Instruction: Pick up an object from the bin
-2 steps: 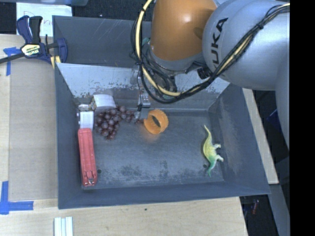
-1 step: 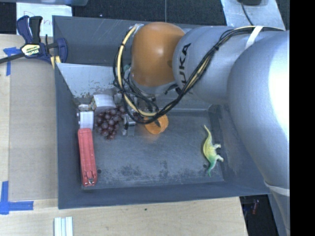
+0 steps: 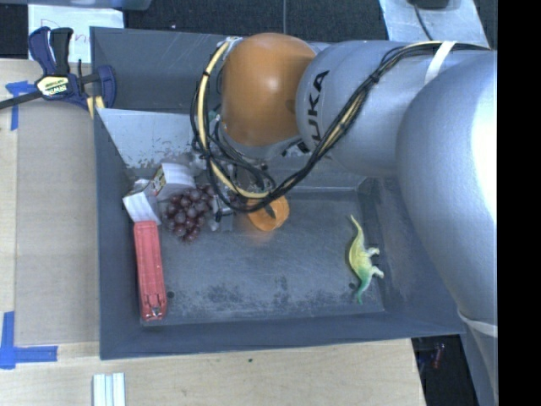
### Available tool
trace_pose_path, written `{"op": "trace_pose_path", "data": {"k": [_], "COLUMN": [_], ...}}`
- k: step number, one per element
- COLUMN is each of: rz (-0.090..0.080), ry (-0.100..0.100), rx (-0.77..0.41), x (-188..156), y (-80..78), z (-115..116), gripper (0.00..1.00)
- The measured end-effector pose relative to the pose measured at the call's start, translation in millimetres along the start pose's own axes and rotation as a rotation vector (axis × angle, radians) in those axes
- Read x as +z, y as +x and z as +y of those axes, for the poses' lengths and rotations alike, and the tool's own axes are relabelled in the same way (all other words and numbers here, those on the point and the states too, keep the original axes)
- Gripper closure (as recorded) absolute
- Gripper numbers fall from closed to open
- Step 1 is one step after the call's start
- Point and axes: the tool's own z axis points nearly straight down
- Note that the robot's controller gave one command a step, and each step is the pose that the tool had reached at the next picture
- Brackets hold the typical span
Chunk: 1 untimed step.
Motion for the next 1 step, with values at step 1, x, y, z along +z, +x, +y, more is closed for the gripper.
{"op": "trace_pose_path", "data": {"k": [1], "rz": [0.007], "ry": [0.002], "rx": [0.000], "x": [28.5], "y": [2.1], "z": [8.9], "gripper": [0.00]}}
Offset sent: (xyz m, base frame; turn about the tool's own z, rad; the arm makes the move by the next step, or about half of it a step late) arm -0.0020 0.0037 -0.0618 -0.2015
